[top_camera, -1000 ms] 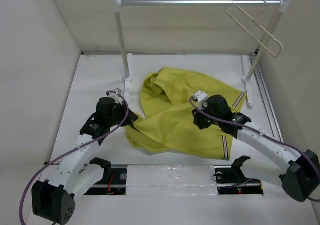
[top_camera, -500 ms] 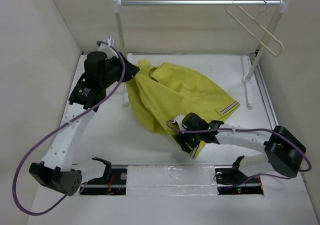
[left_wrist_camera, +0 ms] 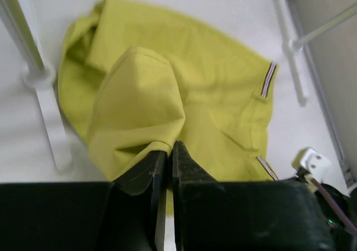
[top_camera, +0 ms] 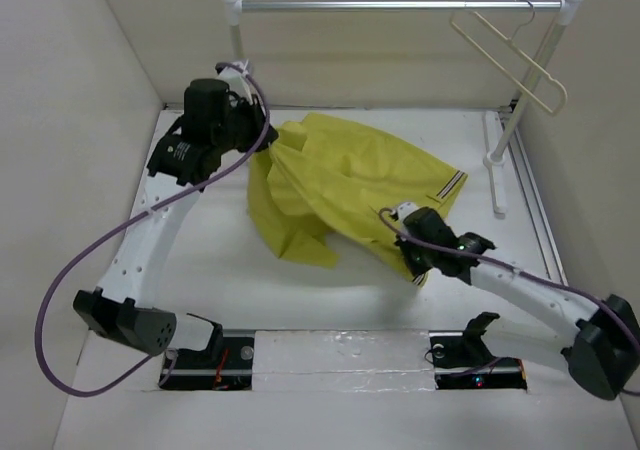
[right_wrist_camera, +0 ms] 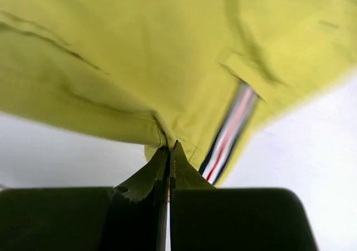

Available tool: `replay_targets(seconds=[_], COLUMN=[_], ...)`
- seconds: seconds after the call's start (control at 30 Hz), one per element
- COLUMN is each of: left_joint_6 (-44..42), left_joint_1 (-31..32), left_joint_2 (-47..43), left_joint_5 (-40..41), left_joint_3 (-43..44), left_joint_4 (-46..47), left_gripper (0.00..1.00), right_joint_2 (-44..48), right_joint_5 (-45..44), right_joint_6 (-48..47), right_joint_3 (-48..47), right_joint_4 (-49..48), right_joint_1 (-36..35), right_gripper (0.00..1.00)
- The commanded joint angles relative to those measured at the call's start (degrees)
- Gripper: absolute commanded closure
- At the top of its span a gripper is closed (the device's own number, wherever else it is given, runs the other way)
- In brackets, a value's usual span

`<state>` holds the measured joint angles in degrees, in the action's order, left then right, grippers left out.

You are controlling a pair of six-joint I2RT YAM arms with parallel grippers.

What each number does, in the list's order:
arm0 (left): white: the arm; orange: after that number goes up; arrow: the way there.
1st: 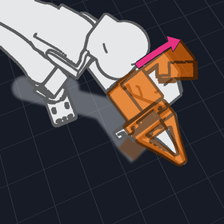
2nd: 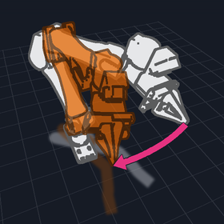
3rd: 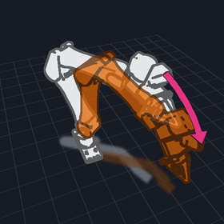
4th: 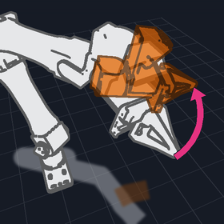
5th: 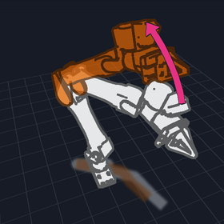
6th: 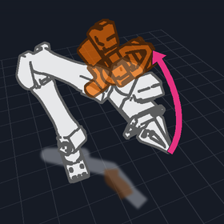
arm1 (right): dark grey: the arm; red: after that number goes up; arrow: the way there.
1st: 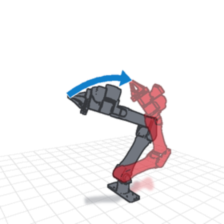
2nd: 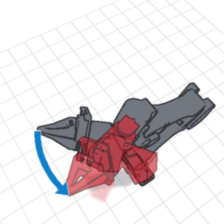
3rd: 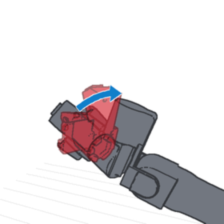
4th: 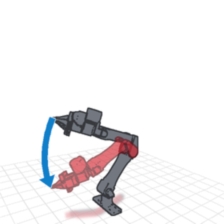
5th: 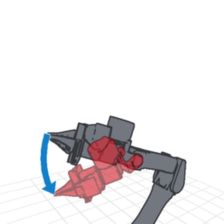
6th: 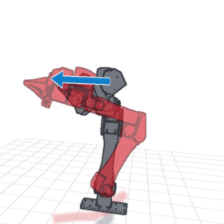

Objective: Place the trousers on the hanger
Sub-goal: Flatten out the trousers at the center of the board.

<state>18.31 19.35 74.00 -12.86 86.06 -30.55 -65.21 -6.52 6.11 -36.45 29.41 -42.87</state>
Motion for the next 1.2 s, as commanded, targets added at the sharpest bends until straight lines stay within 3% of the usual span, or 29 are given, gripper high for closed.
replay_targets(seconds=[0.0, 0.03, 0.13, 0.23, 0.27, 0.3, 0.37, 0.43, 0.47, 0.53, 0.57, 0.7, 0.77, 0.8, 0.83, 0.87, 1.0, 1.07, 1.1, 1.13, 1.17], left_joint_6=[-6.53, -5.83, -3.28, 0.67, 0.94, 0.59, -0.37, -0.47, 0.15, 2.59, 3.74, 9.37, 11.04, 10.7, 10.61, 10.7, 11.92, 13.33, 13.6, 13.95, 13.86], left_joint_1=[-0.46, -0.46, -0.46, -0.46, -0.46, -0.46, -0.46, -0.46, -0.46, -1.24, -1.86, -3.36, -4.67, -4.68, -4.68, -5.2, -5.2, -6.69, -9.48, -10.9, -12.05], left_joint_2=[1.75, 5.85, 4.5, -2.43, -4.8, -5.78, -6.93, -7.46, -8.51, -10.01, -11.67, -16.6, -16.69, -16.17, -15.21, -12.85, -6.51, -4.13, -3.86, -3.42, -2.12], left_joint_5=[4.52, -0.01, -5.66, -10.25, -10.25, -10.08, -7.11, 2.28, 5.19, 14.24, 16.01, 28.2, 29.47, 28.08, 27.02, 25.97, 25.59, 25.7, 21.43, 18.78, 17.01], left_joint_3=[19.45, 29.94, 26.29, 4.0, -7.11, -12.01, -21.14, -23.13, -22.52, -21.47, -21.03, -24.7, -26.46, -26.82, -27.17, -27.87, -29.28, -30.16, -30.86, -31.82, -32.96], left_joint_4=[-0.81, -2.14, 0.99, 7.75, 8.04, 7.96, 4.89, 1.39, 0.76, 0.84, 1.45, 6.19, 7.86, 8.3, 8.83, 8.75, 9.44, 10.41, 11.55, 14.43, 15.68], left_gripper=[1.0, 1.0, 1.0, 0.81, 0.67, 0.59, 0.37, 0.25, 0.14, 0.11, 0.12, 0.17, 0.17, 0.17, 0.16, 0.14, 0.12, 0.09, 0.08, 0.07, 0.02], right_joint_2=[8.32, 13.74, 17.92, 21.08, 21.61, 23.01, 24.6, 27.4, 28.2, 29.61, 29.44, 26.98, 27.15, 27.5, 27.77, 27.77, 20.95, 17.76, 16.18, 12.6, 10.56], right_joint_5=[-8.33, -5.2, -3.5, -4.72, -6.29, -6.39, -6.31, -6.66, -7.27, -7.8, -7.71, -9.73, -11.4, -11.14, -10.62, -8.87, 2.98, 8.86, 8.9, 8.38, 7.67], right_joint_6=[-4.25, -7.22, -7.61, -6.29, -6.2, -4.54, -4.35, -3.39, -3.12, -2.77, -2.77, -3.38, -2.95, -3.99, -4.7, -5.4, -13.04, -14.02, -13.67, -13.15, -12.79], right_joint_3=[-7.31, -9.85, -11.45, -12.94, -13.64, -14.17, -15.76, -16.2, -16.46, -17.08, -17.6, -20.31, -22.34, -24.09, -24.63, -24.99, -21.22, -18.23, -17.53, -17.34, -17.6], right_joint_4=[11.34, 14.16, 17.32, 23.47, 25.85, 27.96, 32.45, 35.96, 37.11, 38.79, 38.97, 41.51, 43.8, 43.54, 42.5, 41.79, 32.05, 21.69, 17.65, 11.44, 8.59], right_joint_1=[7.43, 12.5, 14.13, 14.13, 14.65, 14.66, 14.66, 14.66, 14.66, 15.19, 15.19, 15.19, 15.19, 15.19, 15.19, 15.19, 14.58, 11.86, 7.76, 5.72, 3.87], right_gripper=[1.0, 1.0, 1.0, 1.0, 1.0, 1.0, 1.0, 1.0, 1.0, 1.0, 0.93, 0.83, 0.72, 0.64, 0.47, 0.41, 0.34, 0.46, 0.65, 0.97, 1.0])
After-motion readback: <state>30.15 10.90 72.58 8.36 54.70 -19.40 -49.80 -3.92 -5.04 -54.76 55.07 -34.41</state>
